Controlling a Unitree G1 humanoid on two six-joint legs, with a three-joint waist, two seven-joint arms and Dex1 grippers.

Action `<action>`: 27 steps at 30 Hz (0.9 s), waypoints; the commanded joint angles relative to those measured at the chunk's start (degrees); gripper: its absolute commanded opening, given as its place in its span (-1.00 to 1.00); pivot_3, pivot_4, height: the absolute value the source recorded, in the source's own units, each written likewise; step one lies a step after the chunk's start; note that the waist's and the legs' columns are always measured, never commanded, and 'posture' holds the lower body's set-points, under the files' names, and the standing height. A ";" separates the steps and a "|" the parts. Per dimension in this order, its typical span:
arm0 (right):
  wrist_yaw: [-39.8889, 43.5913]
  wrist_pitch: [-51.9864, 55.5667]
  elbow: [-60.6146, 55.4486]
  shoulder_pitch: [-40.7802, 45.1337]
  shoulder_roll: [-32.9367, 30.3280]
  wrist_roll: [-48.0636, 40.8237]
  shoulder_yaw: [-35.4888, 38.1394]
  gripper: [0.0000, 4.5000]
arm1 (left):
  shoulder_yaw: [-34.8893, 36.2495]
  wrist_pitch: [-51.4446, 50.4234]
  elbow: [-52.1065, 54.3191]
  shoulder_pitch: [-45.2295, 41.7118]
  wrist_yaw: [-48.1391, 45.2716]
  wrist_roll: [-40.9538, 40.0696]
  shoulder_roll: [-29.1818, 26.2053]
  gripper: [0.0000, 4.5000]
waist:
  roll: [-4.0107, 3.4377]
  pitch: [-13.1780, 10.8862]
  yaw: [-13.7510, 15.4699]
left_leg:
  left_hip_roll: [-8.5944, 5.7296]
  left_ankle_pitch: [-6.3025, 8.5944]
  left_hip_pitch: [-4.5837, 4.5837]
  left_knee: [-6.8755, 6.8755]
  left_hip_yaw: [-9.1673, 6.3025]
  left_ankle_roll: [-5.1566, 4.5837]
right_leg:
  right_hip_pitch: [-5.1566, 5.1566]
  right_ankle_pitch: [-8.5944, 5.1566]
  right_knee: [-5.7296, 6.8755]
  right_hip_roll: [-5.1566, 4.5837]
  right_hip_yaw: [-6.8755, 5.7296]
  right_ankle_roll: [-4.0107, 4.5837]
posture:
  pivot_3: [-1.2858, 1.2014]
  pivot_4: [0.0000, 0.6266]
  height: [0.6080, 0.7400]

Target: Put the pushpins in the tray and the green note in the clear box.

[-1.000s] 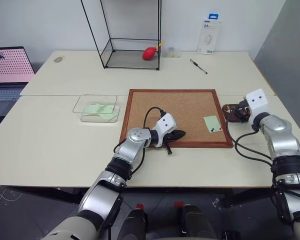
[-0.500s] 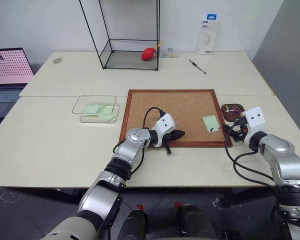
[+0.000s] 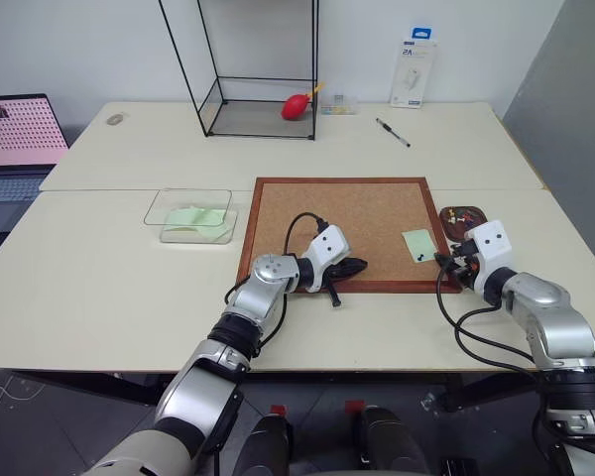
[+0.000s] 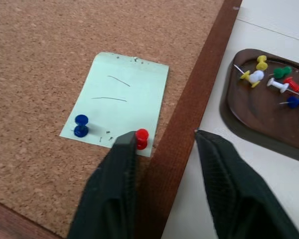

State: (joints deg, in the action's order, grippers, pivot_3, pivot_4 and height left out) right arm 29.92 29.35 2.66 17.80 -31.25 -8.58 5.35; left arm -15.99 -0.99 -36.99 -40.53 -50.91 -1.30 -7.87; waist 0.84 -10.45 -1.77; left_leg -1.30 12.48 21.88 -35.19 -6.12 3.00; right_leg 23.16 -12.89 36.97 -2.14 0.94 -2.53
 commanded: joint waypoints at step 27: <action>1.57 3.77 -8.65 1.13 -2.34 -6.18 4.54 -0.98 | -2.71 -1.33 -2.75 1.82 -0.56 3.46 -0.70 -1.00 | -0.01 0.01 0.00 | 0.01 0.00 -0.01 0.00 0.00 0.00 | 0.00 0.00 0.00 0.00 -0.01 0.00 | 0.03 -0.52 1.00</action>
State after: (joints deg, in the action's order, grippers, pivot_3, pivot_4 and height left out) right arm 31.59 33.17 -3.38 18.02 -32.75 -13.96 7.92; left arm -16.86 -0.90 -37.06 -40.75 -51.16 0.07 -8.39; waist 0.84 -10.44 -1.76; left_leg -1.29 12.48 21.87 -35.19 -6.12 3.00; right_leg 23.16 -12.89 36.97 -2.14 0.93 -2.54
